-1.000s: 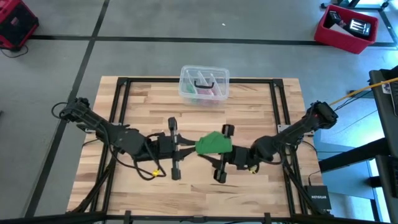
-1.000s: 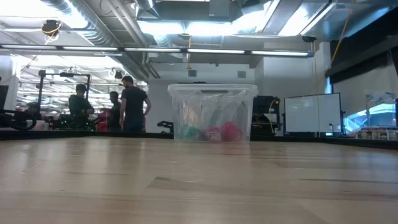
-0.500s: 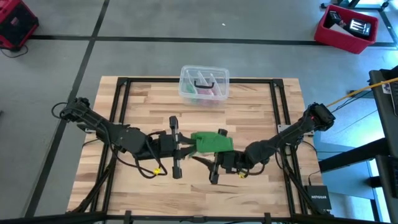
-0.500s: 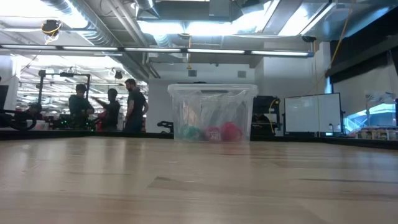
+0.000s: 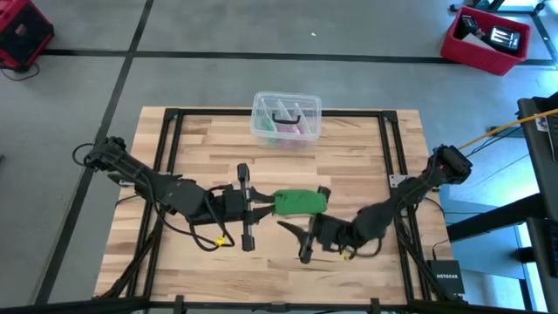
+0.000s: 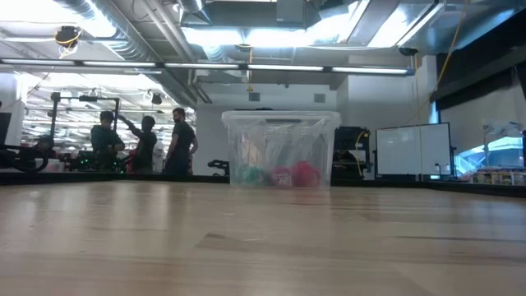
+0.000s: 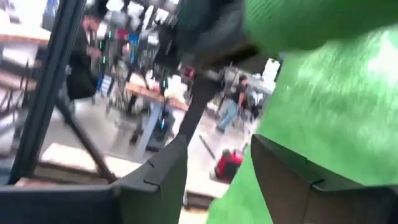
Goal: Roll bandage
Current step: Roll the green bandage
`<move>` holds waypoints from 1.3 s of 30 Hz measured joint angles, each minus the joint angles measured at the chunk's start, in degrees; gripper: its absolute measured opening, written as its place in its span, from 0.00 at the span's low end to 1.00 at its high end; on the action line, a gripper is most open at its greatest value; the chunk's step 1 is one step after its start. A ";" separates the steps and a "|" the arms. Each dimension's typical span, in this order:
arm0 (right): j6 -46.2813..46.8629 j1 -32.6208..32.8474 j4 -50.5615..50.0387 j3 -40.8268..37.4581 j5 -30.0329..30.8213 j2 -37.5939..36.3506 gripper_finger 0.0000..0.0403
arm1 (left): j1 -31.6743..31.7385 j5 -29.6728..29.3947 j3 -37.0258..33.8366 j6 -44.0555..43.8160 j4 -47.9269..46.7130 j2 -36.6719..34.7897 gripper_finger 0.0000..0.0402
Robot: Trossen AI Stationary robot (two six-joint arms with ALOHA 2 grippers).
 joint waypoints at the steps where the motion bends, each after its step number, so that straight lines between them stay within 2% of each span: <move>1: 0.26 1.05 -1.05 0.00 1.56 0.01 0.44 | -0.28 0.00 0.00 0.59 0.04 0.00 0.04; 6: 1.14 9.29 -2.27 0.00 11.48 0.01 0.44 | -2.13 0.00 0.00 3.04 -0.02 -0.02 0.04; 9: 0.08 14.03 -2.51 0.00 20.53 0.01 0.44 | -2.86 0.00 0.00 4.20 -0.68 -0.07 0.04; 12: 0.28 16.71 -2.78 0.00 29.73 0.01 0.44 | -2.94 0.00 0.00 4.23 -1.61 -0.07 0.04; 14: 0.26 16.85 -2.82 0.00 32.22 0.01 0.45 | -2.94 0.00 0.00 4.03 -2.11 -0.07 0.04; 23: -2.41 8.89 0.92 0.89 27.73 -0.01 0.45 | -2.74 0.00 0.00 3.32 -2.97 -0.08 0.04; 26: -3.05 7.27 0.59 1.90 23.83 -0.01 0.45 | -2.74 0.00 0.00 3.64 -3.09 -0.08 0.04; 31: -7.14 6.20 0.66 3.15 24.84 -0.01 0.43 | -3.15 0.00 0.00 3.67 -3.49 -0.08 0.04; 35: -8.39 7.26 0.32 3.19 25.40 -0.01 0.31 | -3.91 0.00 0.00 3.82 -3.52 -0.07 0.04; 39: -12.48 8.57 0.17 3.19 27.30 -0.01 0.06 | -4.54 0.03 0.00 4.11 -3.89 -0.08 0.04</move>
